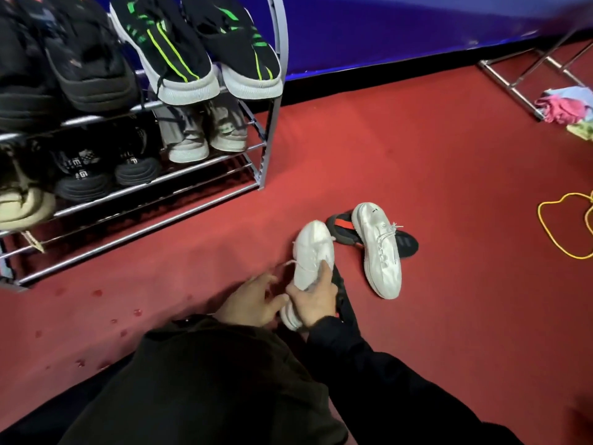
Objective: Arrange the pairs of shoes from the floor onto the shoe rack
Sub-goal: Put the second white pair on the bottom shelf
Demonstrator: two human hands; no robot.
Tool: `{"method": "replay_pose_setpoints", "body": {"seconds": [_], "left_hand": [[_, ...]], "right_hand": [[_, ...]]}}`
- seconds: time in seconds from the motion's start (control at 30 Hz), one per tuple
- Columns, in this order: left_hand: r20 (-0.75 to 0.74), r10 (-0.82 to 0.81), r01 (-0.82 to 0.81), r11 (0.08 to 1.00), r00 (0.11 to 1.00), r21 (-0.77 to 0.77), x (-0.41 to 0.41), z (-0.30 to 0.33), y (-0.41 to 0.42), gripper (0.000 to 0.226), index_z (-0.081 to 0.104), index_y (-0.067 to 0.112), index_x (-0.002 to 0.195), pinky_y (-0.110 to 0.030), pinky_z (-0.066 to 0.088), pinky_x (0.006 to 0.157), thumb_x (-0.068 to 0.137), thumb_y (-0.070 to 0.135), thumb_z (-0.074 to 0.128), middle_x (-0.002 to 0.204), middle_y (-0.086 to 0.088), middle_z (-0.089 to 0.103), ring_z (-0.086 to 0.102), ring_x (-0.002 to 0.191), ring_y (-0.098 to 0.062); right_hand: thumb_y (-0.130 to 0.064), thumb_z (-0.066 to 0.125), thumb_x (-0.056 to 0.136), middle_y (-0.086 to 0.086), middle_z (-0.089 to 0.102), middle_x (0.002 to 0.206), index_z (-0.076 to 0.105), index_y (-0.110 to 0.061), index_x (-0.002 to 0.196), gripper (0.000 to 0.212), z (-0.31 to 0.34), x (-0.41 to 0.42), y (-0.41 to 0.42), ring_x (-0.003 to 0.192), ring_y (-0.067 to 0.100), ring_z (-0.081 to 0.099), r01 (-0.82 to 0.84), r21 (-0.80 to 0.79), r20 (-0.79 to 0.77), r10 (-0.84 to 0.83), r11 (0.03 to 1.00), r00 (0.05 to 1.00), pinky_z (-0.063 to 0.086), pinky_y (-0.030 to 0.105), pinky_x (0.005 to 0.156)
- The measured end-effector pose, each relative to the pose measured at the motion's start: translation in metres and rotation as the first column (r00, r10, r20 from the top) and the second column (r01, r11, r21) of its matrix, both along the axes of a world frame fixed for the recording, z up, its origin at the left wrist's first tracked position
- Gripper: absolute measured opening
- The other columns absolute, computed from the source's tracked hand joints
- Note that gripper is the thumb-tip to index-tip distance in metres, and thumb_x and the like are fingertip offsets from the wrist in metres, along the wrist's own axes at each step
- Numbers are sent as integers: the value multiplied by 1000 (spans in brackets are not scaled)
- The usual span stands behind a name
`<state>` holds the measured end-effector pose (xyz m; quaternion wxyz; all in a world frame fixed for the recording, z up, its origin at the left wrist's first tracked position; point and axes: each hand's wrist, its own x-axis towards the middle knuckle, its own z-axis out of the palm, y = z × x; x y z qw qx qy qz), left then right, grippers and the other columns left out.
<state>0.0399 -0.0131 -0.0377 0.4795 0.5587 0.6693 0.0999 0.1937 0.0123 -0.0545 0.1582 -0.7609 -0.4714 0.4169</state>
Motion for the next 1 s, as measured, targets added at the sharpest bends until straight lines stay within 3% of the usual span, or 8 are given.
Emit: {"method": "replay_pose_setpoints", "body": {"seconds": [0.1,0.17,0.33,0.43,0.57,0.7,0.8,1.0], "left_hand": [[536,141,-25,976,832,-218,9,9,9,41,60,20,127,-40,47,77,92,42,66,107,-22,69,62,94,-25],[624,115,-87,993,773,-76,15,14,14,21,67,16,113,-38,48,71,94,24,69,91,-21,74,63,85,-26],[604,128,-203,978,786,56,19,24,22,21,69,26,103,-20,55,77,94,7,65,96,11,77,69,86,-1],[588,196,-228,973,785,-20,15,21,16,26,59,28,115,-18,54,78,93,18,68,106,12,74,69,96,2],[558,211,-219,974,802,-54,9,12,9,34,56,27,122,-20,54,82,91,25,71,111,7,74,70,100,-2],[539,242,-243,967,807,-72,6,11,10,30,55,28,118,-14,52,73,92,23,70,104,4,73,68,88,6],[580,327,-327,939,746,-109,7,16,15,21,58,27,111,-23,52,73,93,20,67,91,7,76,70,78,2],[690,451,-422,878,566,-227,-12,47,24,56,70,27,100,-39,43,75,51,43,90,92,-9,71,60,88,-28]], "right_hand": [[-36,74,76,-5,44,147,8,-39,157,105,22,5,-4,129,11,52,107,84,-489,-53,991,870,43,37,112],[-36,65,92,-6,49,148,9,-44,156,85,33,13,0,130,7,55,106,71,-627,-39,992,778,43,36,113],[-29,63,93,0,54,141,36,-24,150,63,18,66,43,131,17,53,461,85,-272,-425,883,863,36,38,114],[-30,64,88,16,51,136,39,-14,143,62,-1,117,64,128,38,52,747,-34,28,-746,664,665,44,44,103],[-23,50,98,6,56,63,52,-11,81,21,-43,160,78,67,23,62,519,-415,-155,-621,747,769,46,33,62],[-4,53,96,15,53,100,53,3,102,9,-31,161,80,90,25,53,704,-307,-215,-767,641,604,51,46,92],[-3,64,78,19,56,96,46,-10,98,28,-16,166,74,80,29,57,883,-63,-446,-805,465,391,52,47,72],[-29,68,81,12,58,91,53,-31,90,18,45,163,67,75,21,55,666,260,-566,-449,699,692,53,42,71]]}}
